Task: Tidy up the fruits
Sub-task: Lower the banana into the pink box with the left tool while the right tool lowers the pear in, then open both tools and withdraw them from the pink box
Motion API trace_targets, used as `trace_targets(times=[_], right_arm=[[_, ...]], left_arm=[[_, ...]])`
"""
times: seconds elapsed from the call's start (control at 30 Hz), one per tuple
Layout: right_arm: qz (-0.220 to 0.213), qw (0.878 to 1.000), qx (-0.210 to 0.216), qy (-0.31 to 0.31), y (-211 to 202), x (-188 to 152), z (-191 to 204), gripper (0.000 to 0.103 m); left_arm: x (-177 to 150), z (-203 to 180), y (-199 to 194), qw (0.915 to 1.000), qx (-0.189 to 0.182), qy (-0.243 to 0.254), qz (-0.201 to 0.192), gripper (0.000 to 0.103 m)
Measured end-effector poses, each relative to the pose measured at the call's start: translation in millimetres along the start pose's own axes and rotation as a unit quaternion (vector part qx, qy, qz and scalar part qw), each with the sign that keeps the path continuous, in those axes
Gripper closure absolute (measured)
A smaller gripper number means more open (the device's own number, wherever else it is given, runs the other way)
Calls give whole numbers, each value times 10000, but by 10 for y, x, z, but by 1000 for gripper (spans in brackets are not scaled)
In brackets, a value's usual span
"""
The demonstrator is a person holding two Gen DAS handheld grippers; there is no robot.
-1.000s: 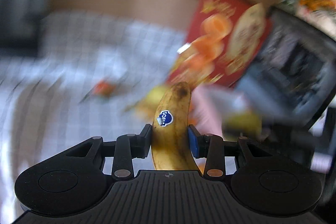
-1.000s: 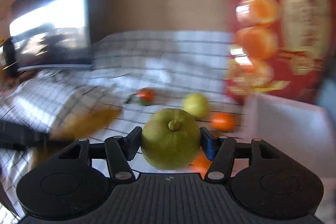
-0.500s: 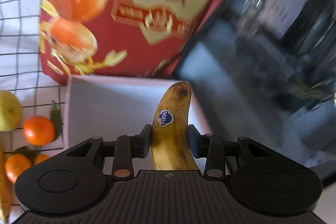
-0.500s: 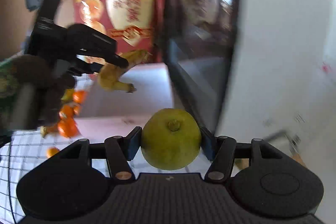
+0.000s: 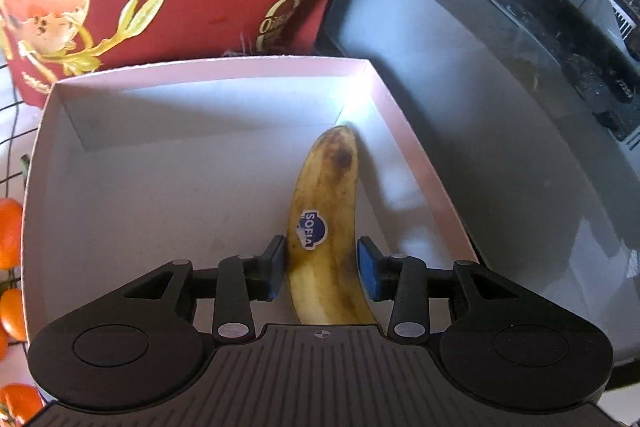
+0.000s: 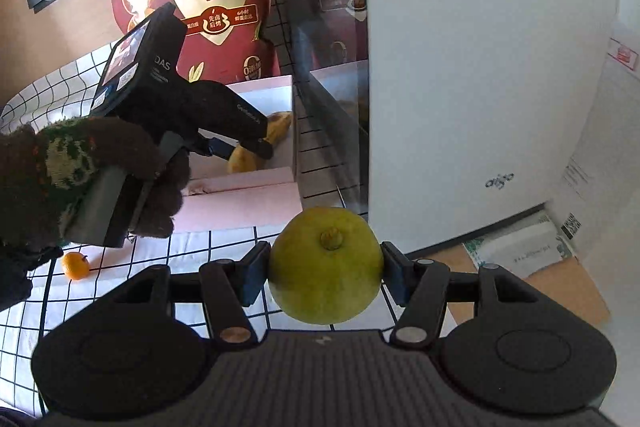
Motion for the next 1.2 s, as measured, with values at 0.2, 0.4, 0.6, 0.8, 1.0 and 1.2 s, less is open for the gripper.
trace_targets(times=[0.2,0.4,0.6,0.8,1.0,1.2], right_arm=[[-48,9993,222,-313,13,152,195,44],[-329,9939,682,-802,171,687,589,44],[480,9865,1426,-645,974,1156,1029,44],[1571,9754,1452,-536,1675,1110,1311,44],[2042,9639,1538,-746,1741,993,1374,44],[1836,9642,1608,-1034,1690,912,1391,43]], left_arm=[[53,242,-572,9965,-650,-256,-466,60],[-244,669,-1591,9850,-349,65,-1687,60],[-952,1395,-1940,9863,218,-588,-1525,60],[-1502,1906,-2077,9818,459,-1316,-1287,60],[-1770,2213,-2206,9728,599,-1793,-1338,60],[-1800,2304,-2161,9696,546,-1956,-1366,60]])
Point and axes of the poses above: each gripper's, at about its wrist camera, not at the fingertips, and y roughly the way its jaws point, z to its left, x to its top, the point moved 1 cm from there along y, roughly the way its jaws point, and after that the axes turned 3 degrees about -y, right-handed, at the moved point
